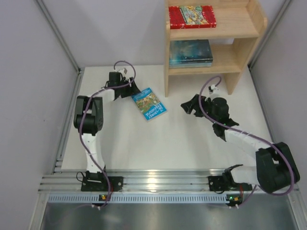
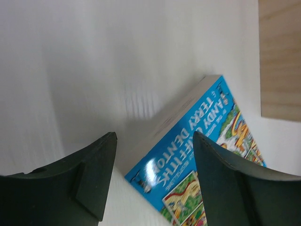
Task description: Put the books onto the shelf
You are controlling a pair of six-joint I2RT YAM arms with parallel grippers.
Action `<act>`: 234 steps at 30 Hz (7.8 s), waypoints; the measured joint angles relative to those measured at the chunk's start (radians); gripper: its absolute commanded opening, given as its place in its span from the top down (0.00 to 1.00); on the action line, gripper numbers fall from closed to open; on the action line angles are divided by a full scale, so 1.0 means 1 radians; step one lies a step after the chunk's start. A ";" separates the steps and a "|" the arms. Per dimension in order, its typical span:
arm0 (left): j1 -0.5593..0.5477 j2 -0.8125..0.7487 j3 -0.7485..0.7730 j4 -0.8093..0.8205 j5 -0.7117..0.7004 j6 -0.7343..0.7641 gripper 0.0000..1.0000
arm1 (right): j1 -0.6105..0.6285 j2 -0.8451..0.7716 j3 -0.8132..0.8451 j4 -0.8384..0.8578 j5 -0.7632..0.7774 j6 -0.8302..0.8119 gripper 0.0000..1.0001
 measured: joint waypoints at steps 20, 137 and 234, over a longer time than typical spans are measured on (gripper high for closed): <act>-0.132 -0.452 -0.603 0.051 -0.154 -0.111 0.30 | 0.051 0.664 0.181 0.463 0.058 0.176 0.33; -0.404 -0.866 -1.099 0.082 -0.033 -0.458 1.00 | 0.638 0.193 -0.295 0.290 0.406 0.282 0.30; -0.539 -0.952 -1.002 0.143 0.055 -0.514 1.00 | 0.512 0.259 -0.135 0.418 0.029 0.320 0.30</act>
